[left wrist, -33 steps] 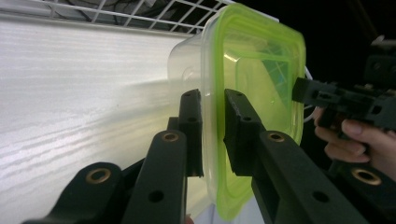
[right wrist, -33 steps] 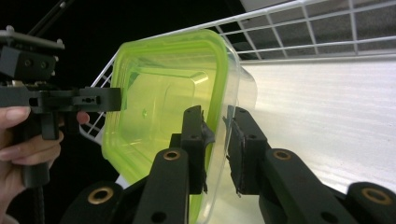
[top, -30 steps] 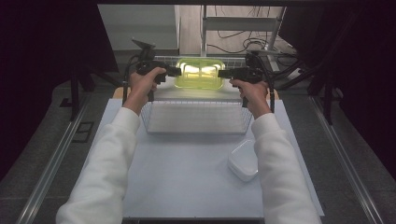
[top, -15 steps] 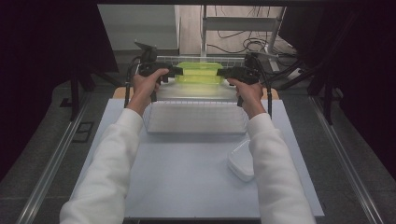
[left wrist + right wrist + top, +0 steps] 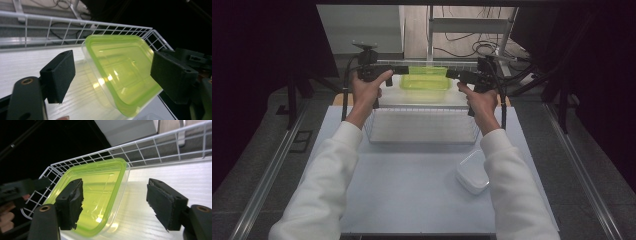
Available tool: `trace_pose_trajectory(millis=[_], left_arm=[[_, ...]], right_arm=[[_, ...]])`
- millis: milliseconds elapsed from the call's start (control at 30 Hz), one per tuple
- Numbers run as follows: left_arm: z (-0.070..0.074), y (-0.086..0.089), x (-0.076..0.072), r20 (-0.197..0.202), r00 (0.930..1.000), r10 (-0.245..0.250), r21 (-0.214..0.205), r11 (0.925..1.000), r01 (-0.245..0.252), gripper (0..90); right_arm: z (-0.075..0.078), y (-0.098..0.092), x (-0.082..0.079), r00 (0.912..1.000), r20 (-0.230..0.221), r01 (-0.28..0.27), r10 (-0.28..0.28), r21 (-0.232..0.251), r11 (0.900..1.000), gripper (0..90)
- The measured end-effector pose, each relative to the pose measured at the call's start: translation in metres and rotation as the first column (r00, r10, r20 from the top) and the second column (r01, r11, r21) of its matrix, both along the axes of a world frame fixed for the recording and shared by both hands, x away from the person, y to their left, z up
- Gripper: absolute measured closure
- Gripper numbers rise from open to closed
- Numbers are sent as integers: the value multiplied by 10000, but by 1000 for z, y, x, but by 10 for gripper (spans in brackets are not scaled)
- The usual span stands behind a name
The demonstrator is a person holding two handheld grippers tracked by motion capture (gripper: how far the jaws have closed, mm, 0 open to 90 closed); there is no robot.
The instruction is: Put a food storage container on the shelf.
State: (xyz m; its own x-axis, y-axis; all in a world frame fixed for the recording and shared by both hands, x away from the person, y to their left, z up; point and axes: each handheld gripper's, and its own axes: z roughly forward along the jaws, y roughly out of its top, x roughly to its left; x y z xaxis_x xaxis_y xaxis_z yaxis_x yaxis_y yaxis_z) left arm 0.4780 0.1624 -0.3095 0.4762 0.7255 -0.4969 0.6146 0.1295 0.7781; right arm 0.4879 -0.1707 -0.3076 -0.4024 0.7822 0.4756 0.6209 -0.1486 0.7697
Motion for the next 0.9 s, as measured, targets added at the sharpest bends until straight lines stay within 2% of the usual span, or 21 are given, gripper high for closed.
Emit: trace_pose_trajectory(millis=[100,133,167,200,233,267,300,333,367,433,500,533,567,600,633,667,700,733,767,867,900], left_arm=[[5,3,-12,310,9994,-144,137,9998,140,179],[5,5,-16,385,9988,-289,294,9992,278,179],[5,9,-25,367,9965,-747,56,9972,745,175],[5,9,-25,367,9965,-747,56,9972,745,168],[3,13,-37,475,9949,-888,71,9960,886,167],[3,13,-37,475,9949,-888,71,9960,886,169],[1,16,-44,541,9942,-924,226,9956,913,170],[-1,18,-50,583,9935,-976,349,9948,957,170],[-4,22,-63,664,9926,-1019,486,9939,988,173],[-6,24,-70,689,9920,-1061,532,9933,1025,174],[-15,28,-91,731,9904,-1171,655,9915,1124,185],[-15,28,-91,731,9904,-1171,655,9915,1124,187],[-21,29,-106,770,9896,-1211,640,9911,1163,194],[-21,29,-106,770,9896,-1211,640,9911,1163,195],[-25,29,-112,802,9884,-1290,586,9905,1245,203],[-28,30,-119,833,9878,-1315,565,9903,1271,203],[-34,30,-132,866,9867,-1378,772,9883,1312,209],[-34,30,-132,866,9867,-1378,772,9883,1312,215],[-40,29,-145,864,9857,-1446,1067,9851,1352,216],[-49,30,-157,802,9839,-1600,1288,9804,1489,219],[-59,31,-167,674,9847,-1604,1449,9781,1494,219]], right_arm=[[9,-4,-14,9986,436,-277,309,-720,9970,245],[9,-4,-14,9986,436,-277,309,-720,9970,245],[13,-7,-21,9959,597,-619,676,-928,9938,246],[13,-7,-21,9959,597,-619,676,-928,9938,246],[16,-12,-30,9928,711,-873,965,-1226,9886,251],[16,-12,-30,9928,711,-873,965,-1226,9886,251],[16,-17,-39,9884,814,-1143,1281,-1559,9811,257],[16,-17,-39,9884,814,-1143,1281,-1559,9811,257],[14,-23,-49,9853,908,-1271,1449,-1783,9757,266],[13,-26,-54,9835,980,-1321,1521,-1856,9737,269],[6,-32,-71,9771,1085,-1596,1833,-1965,9674,270],[6,-32,-71,9771,1085,-1596,1833,-1965,9674,270],[1,-35,-84,9722,1113,-1764,2061,-2309,9568,272],[1,-35,-84,9722,1113,-1764,2061,-2309,9568,272],[-5,-38,-98,9678,1096,-1927,2265,-2563,9472,274],[-5,-38,-98,9678,1096,-1927,2265,-2563,9472,274],[-11,-42,-112,9629,1094,-2115,2467,-2616,9417,281],[-11,-42,-112,9629,1094,-2115,2467,-2616,9417,281],[-19,-47,-125,9589,1058,-2309,2635,-2494,9405,286],[-28,-54,-136,9541,1058,-2481,2803,-2454,9371,296],[-39,-59,-147,9486,1030,-2656,2992,-2545,9299,302]])
